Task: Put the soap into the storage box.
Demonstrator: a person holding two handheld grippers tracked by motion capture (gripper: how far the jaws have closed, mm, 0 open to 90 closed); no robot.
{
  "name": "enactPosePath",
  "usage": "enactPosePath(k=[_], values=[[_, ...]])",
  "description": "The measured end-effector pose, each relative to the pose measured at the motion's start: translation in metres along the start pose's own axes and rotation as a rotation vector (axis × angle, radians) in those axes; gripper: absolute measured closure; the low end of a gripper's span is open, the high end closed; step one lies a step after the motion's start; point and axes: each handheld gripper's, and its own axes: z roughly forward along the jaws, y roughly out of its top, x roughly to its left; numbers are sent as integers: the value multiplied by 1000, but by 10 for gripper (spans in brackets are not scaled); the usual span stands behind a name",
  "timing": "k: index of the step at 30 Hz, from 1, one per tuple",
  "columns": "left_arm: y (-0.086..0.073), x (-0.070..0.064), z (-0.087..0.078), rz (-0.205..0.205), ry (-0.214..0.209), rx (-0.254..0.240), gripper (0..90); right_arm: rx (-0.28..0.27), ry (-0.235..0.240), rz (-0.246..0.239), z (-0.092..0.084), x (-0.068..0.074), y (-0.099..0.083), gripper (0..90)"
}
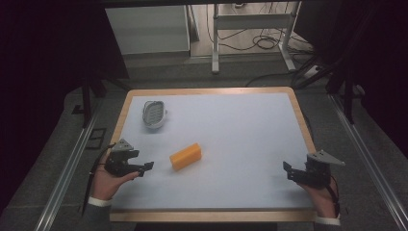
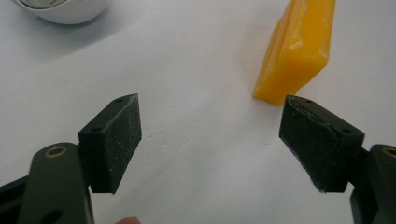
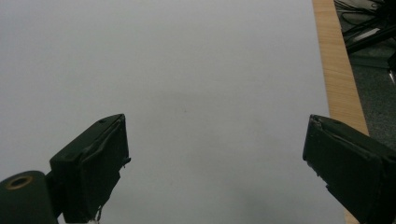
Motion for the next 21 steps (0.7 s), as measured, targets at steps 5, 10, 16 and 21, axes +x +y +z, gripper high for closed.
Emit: enactPosePath(k=[5,10,16,21], values=[[14,-3,-8,23,-1,24,214,1,-1,-1,0,-2,0,70],[26,-8,-12,51,-12,51,213,3,3,-9,-1,0,0,70],[36,-14,-13,79,-20,69,211,-1,-1,-7,-2,0,1,70],[42,-18,-10,92,-30,91,211,4,1,-4,-2,-1,0,72]])
